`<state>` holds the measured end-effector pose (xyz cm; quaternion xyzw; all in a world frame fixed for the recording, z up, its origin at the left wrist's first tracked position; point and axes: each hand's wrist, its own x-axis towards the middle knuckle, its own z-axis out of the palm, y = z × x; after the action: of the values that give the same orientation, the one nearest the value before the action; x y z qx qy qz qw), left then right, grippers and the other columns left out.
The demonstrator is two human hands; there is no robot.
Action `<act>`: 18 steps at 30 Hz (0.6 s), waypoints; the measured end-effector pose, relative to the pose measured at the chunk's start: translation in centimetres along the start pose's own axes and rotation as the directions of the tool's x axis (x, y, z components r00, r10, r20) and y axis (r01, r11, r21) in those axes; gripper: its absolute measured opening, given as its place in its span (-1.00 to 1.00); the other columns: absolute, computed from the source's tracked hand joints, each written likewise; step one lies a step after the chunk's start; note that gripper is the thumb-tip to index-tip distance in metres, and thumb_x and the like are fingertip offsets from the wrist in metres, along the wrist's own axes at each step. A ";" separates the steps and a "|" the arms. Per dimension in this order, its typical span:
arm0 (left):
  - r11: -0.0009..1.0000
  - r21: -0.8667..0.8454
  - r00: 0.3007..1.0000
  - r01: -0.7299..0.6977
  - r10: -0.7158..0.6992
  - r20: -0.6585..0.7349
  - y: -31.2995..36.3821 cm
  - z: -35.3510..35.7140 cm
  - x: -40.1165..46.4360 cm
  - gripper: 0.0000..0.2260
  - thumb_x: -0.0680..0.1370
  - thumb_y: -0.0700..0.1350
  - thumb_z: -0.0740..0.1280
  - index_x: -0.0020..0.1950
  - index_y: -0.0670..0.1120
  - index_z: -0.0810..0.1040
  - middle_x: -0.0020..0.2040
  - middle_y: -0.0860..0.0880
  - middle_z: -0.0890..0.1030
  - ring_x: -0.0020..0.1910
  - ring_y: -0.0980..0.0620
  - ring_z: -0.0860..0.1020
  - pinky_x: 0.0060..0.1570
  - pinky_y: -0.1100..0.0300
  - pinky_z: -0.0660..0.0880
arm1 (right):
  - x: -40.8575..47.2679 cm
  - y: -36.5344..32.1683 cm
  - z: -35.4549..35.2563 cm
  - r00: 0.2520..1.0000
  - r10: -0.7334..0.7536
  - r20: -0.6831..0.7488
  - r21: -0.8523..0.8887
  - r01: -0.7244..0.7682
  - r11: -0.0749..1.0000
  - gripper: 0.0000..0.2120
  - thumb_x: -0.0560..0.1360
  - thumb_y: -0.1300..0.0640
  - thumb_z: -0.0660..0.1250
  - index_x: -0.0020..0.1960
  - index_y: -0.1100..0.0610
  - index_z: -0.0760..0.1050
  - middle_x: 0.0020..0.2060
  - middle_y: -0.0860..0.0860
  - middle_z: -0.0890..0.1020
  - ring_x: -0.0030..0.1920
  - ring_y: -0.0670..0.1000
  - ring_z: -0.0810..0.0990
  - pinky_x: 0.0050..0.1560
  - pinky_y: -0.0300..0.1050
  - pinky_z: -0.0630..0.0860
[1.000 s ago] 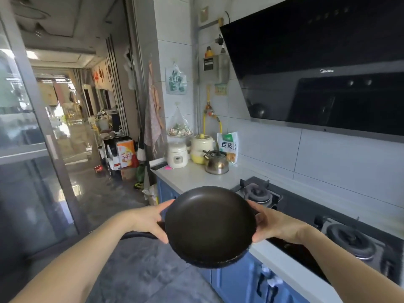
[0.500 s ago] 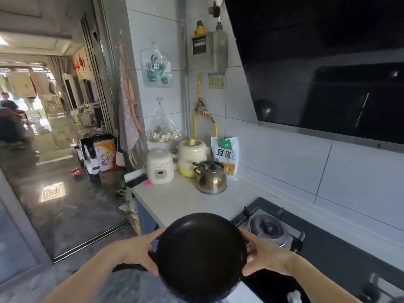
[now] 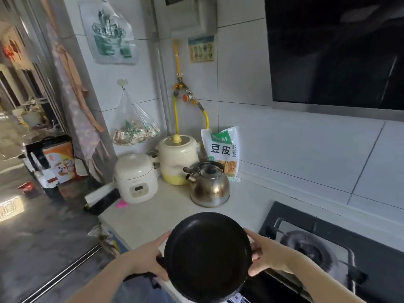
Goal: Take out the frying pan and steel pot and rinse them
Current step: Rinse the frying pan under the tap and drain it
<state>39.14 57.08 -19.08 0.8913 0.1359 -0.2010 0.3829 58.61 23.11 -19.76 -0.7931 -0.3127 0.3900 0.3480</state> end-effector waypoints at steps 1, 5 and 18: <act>1.000 0.002 1.000 0.001 -0.001 0.007 -0.4 -0.6 0.9 0.14 0.22 -0.08 0.60 0.48 0.41 -0.14 -0.22 -0.07 0.66 -0.18 -0.01 0.65 0.00 0.11 0.59 | 0.8 -0.2 0.0 1.000 0.002 0.012 0.010 -0.002 1.000 0.04 0.23 0.25 0.56 0.34 -0.39 -0.02 0.05 0.01 0.64 -0.01 -0.05 0.67 0.15 -0.09 0.56; 0.998 0.011 0.998 -0.065 0.065 0.005 -0.9 -1.5 4.1 0.07 0.25 -0.13 0.57 0.45 0.43 -0.08 -0.20 0.00 0.57 -0.18 0.06 0.59 -0.02 0.26 0.53 | 3.5 -0.3 0.2 1.000 0.009 0.024 -0.051 -0.008 0.999 -0.03 0.28 0.30 0.54 0.13 -0.52 -0.02 0.10 -0.05 0.57 0.05 -0.10 0.62 0.15 -0.20 0.54; 0.998 -0.028 0.998 -0.062 0.063 0.030 -2.8 -1.4 9.0 0.09 0.19 -0.08 0.61 0.44 0.45 -0.03 0.37 0.19 0.38 0.20 0.06 0.46 0.29 0.06 0.44 | 7.5 1.5 -0.5 0.995 0.099 -0.008 -0.087 -0.099 0.991 0.07 0.15 0.17 0.60 0.41 -0.38 0.09 0.07 -0.05 0.65 0.06 -0.05 0.65 0.20 0.02 0.56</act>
<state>46.33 60.74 -24.15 0.8866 0.1050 -0.2008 0.4032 63.15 27.88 -23.68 -0.8227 -0.2892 0.3914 0.2939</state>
